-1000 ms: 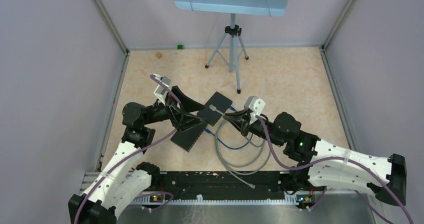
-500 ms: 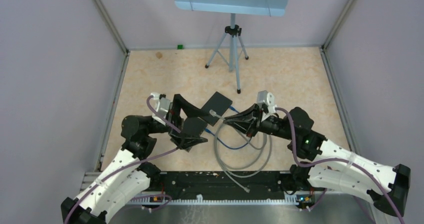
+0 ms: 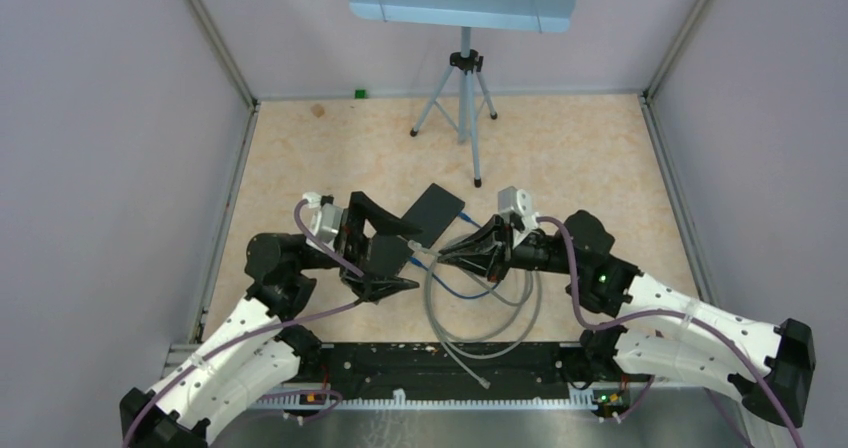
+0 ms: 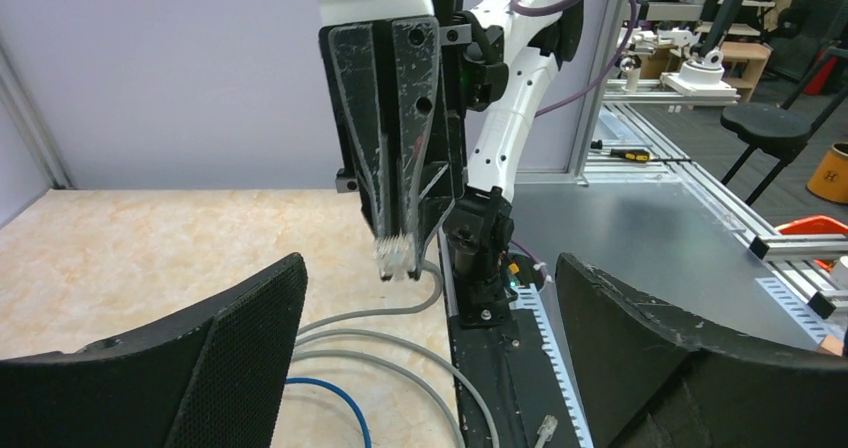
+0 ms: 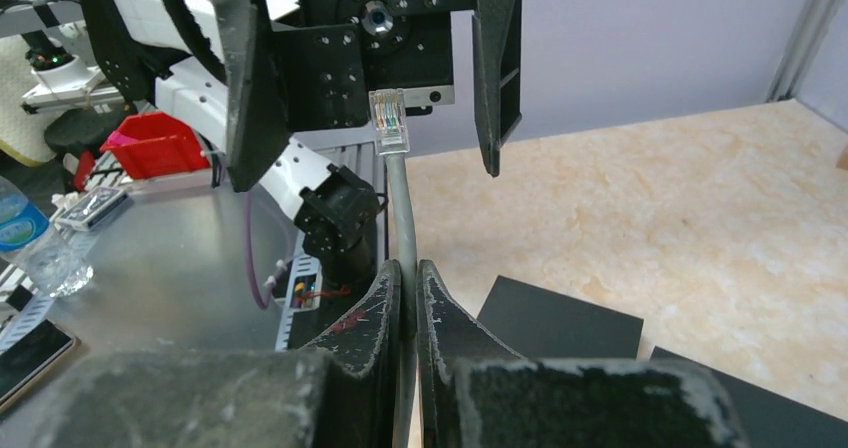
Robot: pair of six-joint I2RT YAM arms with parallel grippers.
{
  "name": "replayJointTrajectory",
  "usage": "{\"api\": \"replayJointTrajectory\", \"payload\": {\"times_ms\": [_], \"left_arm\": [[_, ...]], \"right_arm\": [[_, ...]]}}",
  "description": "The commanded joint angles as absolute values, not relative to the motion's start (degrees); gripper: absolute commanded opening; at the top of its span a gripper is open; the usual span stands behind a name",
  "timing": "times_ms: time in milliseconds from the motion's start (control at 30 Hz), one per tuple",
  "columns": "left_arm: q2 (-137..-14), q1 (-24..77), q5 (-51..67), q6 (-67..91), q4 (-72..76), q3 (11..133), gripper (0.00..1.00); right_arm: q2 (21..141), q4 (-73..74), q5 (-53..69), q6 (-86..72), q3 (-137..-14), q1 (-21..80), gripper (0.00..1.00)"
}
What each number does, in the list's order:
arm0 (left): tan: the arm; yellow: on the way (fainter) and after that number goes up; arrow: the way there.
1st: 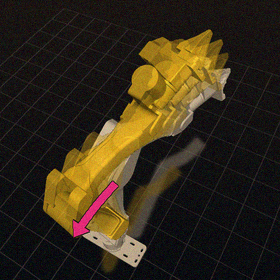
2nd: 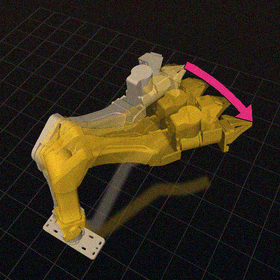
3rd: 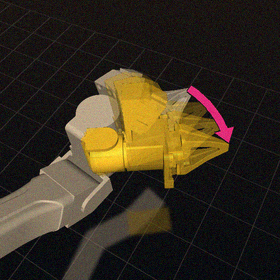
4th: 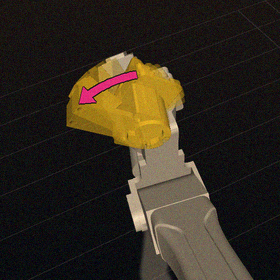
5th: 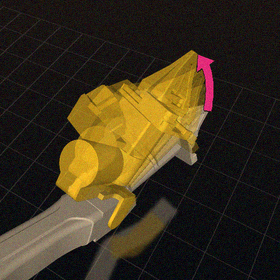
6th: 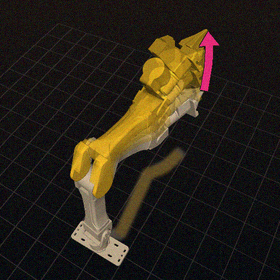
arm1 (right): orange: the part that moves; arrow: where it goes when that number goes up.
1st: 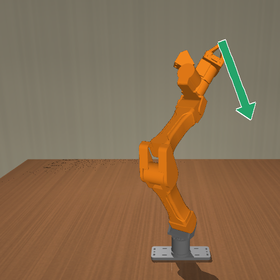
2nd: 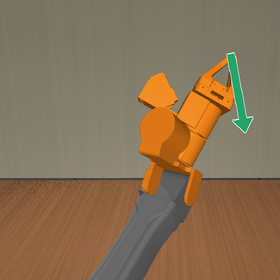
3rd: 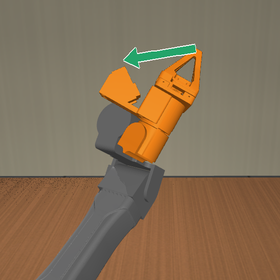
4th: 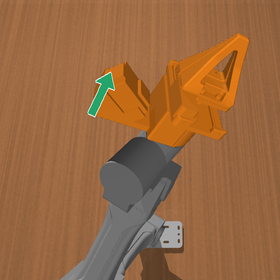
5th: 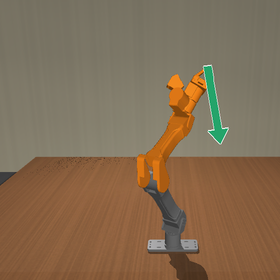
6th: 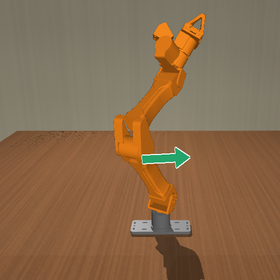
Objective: Insert the plug into the switch port
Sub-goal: Pick up the connector from the center of the board.
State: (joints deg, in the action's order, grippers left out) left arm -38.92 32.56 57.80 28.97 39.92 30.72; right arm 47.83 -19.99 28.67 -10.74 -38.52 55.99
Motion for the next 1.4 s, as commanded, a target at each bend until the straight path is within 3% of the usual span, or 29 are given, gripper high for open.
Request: {"api": "replayJointTrajectory", "payload": {"times_ms": [0,333,500,600,800,1000,1267,1367], "left_arm": [[-39.3,33.6,58.5,27.7,42.7,31.0,0.97],[-39.6,34.5,60.4,24.9,38.7,32.0,0.88],[-39.0,34.5,59.6,21.4,34.6,33.2,0.77],[-38.4,34.5,60.4,16.9,32.6,33.7,0.78],[-32.8,34.5,64.3,1.4,30.0,32.2,0.81],[-26.9,34.6,65.5,-23.1,14.8,34.4,0.82],[-28.6,34.6,67.8,-50.7,-5.3,39.3,0.73],[-29.7,34.6,68.9,-55.4,-7.7,40.9,0.64]], "right_arm": [[49.3,-23.5,29.6,-10.7,-41.0,55.5,0.0],[50.0,-24.2,29.1,-10.2,-41.4,55.5,0.0],[49.9,-20.0,30.5,-9.1,-42.3,55.4,0.0],[50.8,-15.8,34.5,-8.4,-44.7,55.5,0.0],[52.3,-8.7,39.6,-6.7,-48.4,55.5,0.0],[52.3,-0.8,40.7,-5.1,-52.4,55.5,0.0],[55.8,6.8,47.5,-6.8,-57.6,55.3,0.0],[58.3,10.2,50.5,-6.2,-60.4,55.3,0.0]]}}
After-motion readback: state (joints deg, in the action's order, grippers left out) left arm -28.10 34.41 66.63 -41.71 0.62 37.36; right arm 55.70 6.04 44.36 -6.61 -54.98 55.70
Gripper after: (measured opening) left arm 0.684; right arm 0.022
